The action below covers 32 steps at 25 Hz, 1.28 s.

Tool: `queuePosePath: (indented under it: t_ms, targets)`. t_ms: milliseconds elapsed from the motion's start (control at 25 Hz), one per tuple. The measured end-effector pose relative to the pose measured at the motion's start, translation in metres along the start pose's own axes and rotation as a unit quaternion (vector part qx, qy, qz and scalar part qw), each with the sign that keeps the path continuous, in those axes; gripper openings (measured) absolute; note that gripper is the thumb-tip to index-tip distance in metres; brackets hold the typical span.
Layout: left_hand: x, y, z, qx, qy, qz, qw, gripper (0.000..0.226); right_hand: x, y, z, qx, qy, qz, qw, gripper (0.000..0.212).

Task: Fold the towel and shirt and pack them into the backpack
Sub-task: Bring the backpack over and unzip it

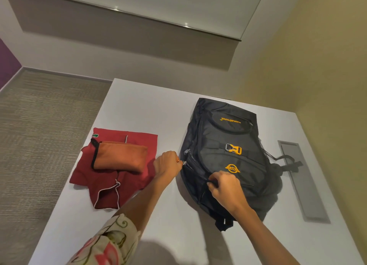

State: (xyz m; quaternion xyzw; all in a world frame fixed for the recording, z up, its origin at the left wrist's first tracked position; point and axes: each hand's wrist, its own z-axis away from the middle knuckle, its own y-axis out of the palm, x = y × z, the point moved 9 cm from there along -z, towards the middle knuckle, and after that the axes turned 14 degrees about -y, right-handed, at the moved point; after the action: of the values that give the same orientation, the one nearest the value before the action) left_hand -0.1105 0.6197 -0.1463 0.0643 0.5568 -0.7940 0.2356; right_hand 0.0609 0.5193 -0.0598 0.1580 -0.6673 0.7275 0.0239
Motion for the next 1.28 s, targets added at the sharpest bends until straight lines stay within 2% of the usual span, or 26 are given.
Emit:
queuePosePath:
  t_ms: [280, 480, 840, 960, 1040, 1120, 1200, 1280]
  targets:
    - [-0.017, 0.002, -0.035, -0.023, 0.008, -0.029, 0.999, 0.024, -0.009, -0.012, 0.006, -0.016, 0.010, -0.031, 0.999, 0.015]
    - [-0.037, 0.000, -0.066, -0.057, 0.052, -0.063, 0.995, 0.021, -0.015, -0.013, 0.012, -0.018, 0.024, -0.044, 0.999, 0.008]
    - [-0.037, 0.008, -0.084, -0.045, 0.095, -0.073, 0.992, 0.022, -0.020, 0.018, 0.014, 0.006, 0.030, -0.034, 0.999, 0.007]
    - [-0.021, 0.003, -0.076, -0.058, 0.127, -0.069, 0.988, 0.021, -0.014, 0.030, 0.015, 0.021, 0.018, -0.004, 1.000, 0.022]
    - [0.004, -0.004, -0.074, -0.073, 0.122, -0.054, 0.988, 0.015, -0.013, 0.039, 0.016, 0.025, 0.025, 0.001, 0.999, 0.019]
    - [0.033, -0.023, -0.074, -0.134, 0.133, -0.015, 0.982, 0.001, -0.015, 0.043, 0.017, 0.029, 0.047, 0.004, 0.998, 0.009]
    - [0.058, -0.042, -0.070, -0.177, 0.172, 0.018, 0.969, 0.007, -0.009, 0.045, 0.016, 0.046, 0.052, 0.024, 0.997, 0.010]
    - [0.076, -0.060, -0.064, -0.190, 0.188, 0.035, 0.963, 0.011, 0.005, 0.044, 0.007, 0.037, 0.037, 0.018, 0.998, 0.022]
